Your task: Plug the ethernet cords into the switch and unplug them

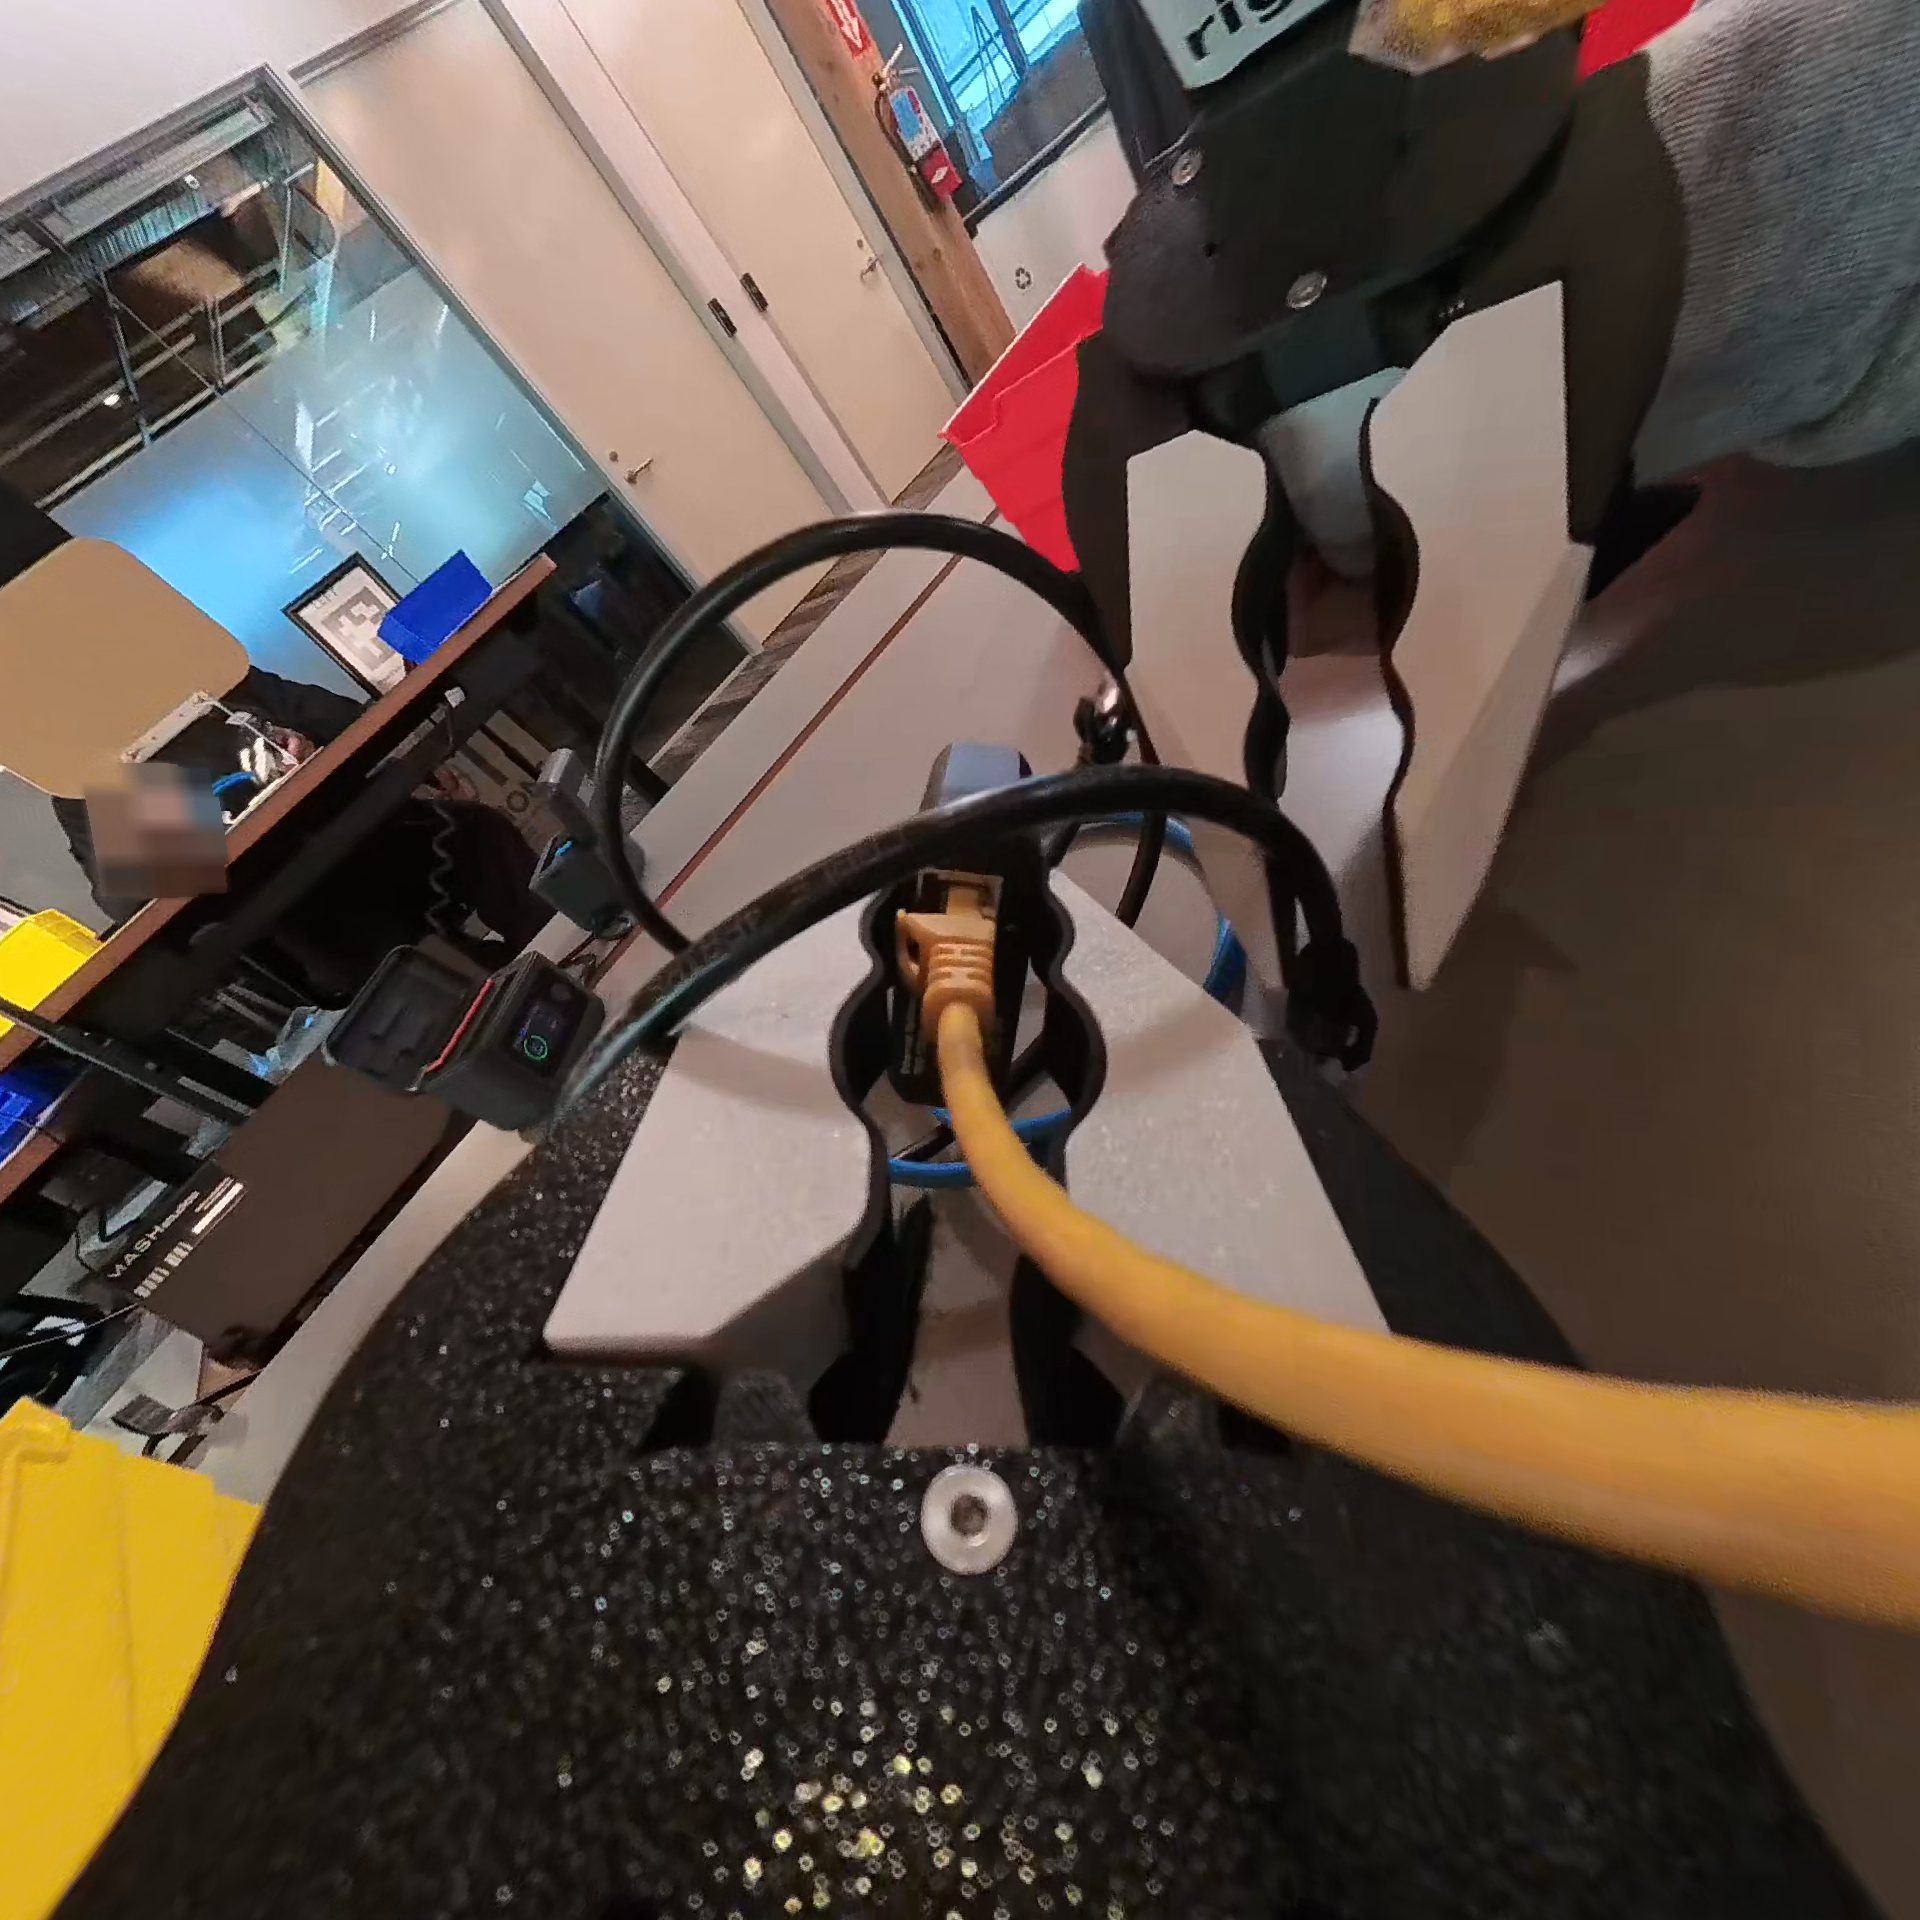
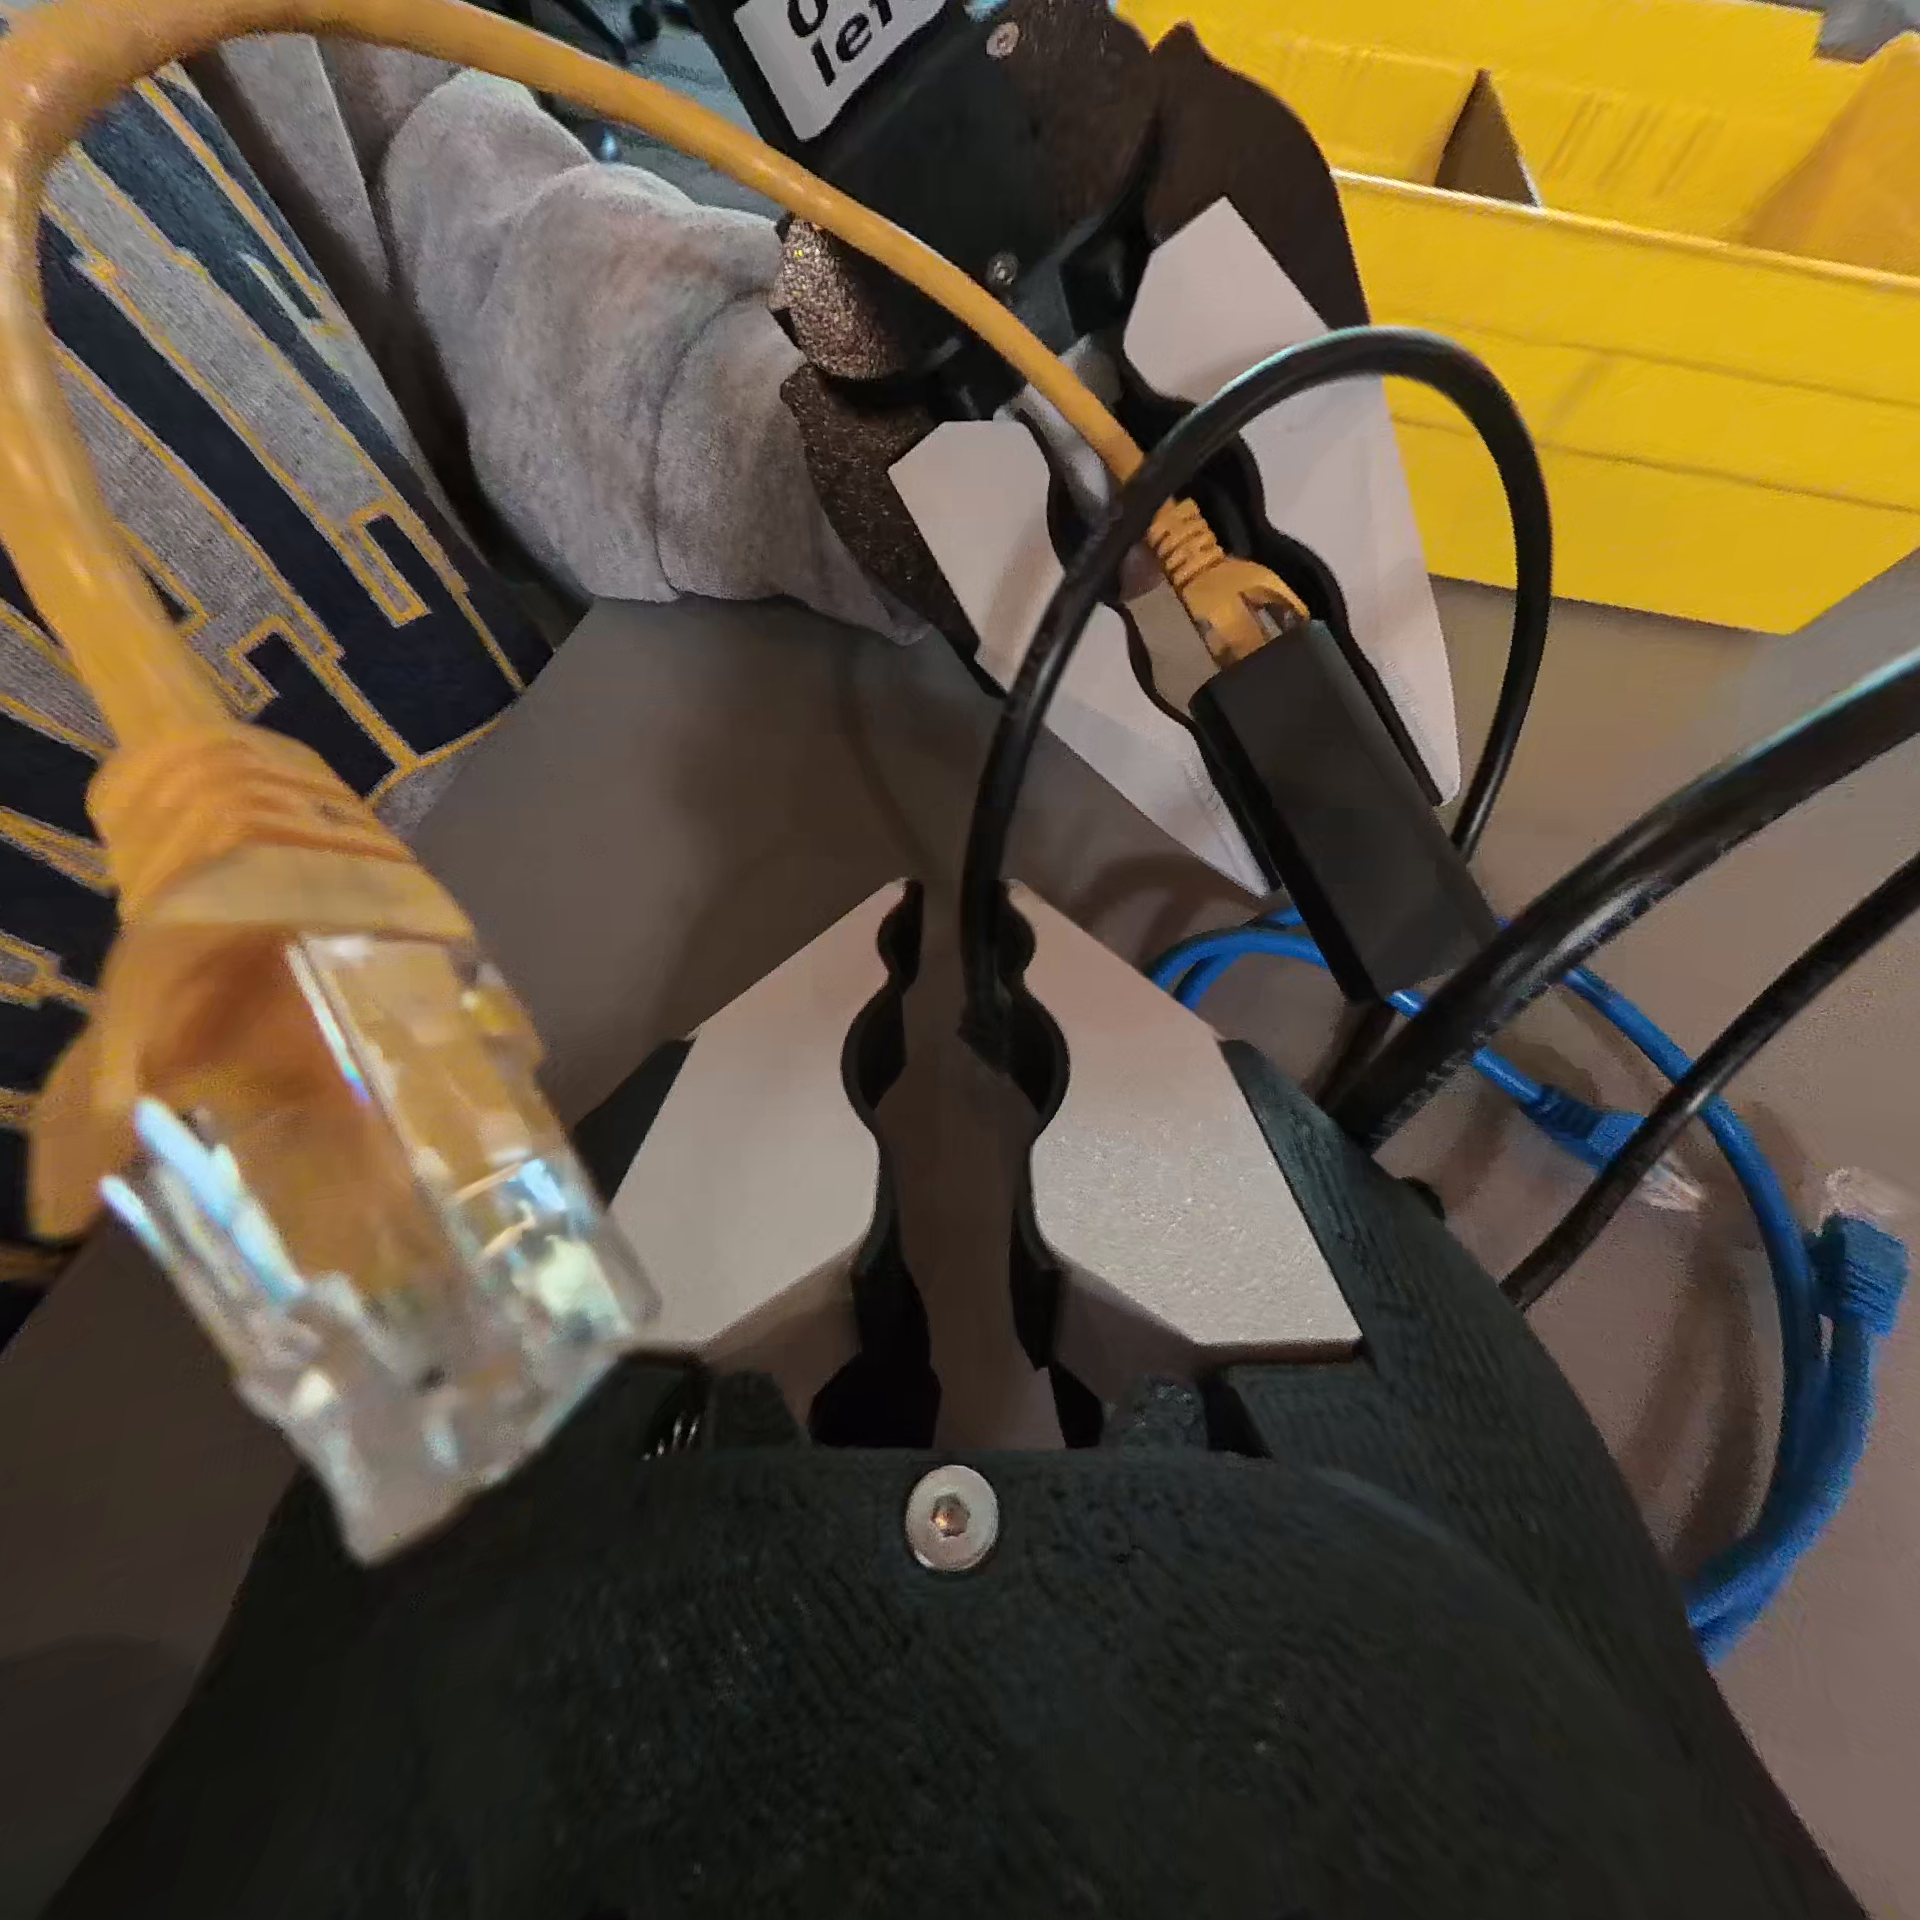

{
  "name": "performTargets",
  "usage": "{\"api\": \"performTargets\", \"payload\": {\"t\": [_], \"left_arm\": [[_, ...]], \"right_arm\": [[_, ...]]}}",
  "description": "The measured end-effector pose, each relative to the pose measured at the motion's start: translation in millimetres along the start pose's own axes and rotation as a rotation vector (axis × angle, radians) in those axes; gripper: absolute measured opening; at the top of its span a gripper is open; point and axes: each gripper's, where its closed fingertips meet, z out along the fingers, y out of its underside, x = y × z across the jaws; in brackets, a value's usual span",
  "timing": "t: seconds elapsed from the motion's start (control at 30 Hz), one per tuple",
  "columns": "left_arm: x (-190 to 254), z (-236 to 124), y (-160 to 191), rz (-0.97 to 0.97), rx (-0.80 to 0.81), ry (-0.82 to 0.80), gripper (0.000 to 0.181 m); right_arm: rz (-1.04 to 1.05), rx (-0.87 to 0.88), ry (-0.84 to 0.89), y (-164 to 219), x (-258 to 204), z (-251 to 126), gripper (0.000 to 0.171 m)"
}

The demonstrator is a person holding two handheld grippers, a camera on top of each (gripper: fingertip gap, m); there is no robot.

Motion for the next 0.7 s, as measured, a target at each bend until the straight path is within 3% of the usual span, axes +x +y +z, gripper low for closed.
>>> {"api": "performTargets", "payload": {"t": [0.03,0.13,0.43,0.53,0.7], "left_arm": [[-1,-1,0,-0.003,0.002,-0.002,0.022],[-6,-5,-2,0.006,0.027,-0.025,0.022],[-37,-28,-30,-0.04,0.204,-0.174,0.022],[-48,-41,-44,0.13,0.23,-0.301,0.022],[-52,-53,-67,0.645,0.122,-0.554,0.021]], "right_arm": [[0.019,-0.006,-0.018,0,0,-1,0.004],[0.127,0.089,-0.023,-14,7,-11,0.004],[0.439,0.706,0.212,-81,63,-99,0.003],[0.526,0.837,0.271,-97,71,-121,0.003],[0.622,0.896,0.265,-118,73,-136,0.003]]}}
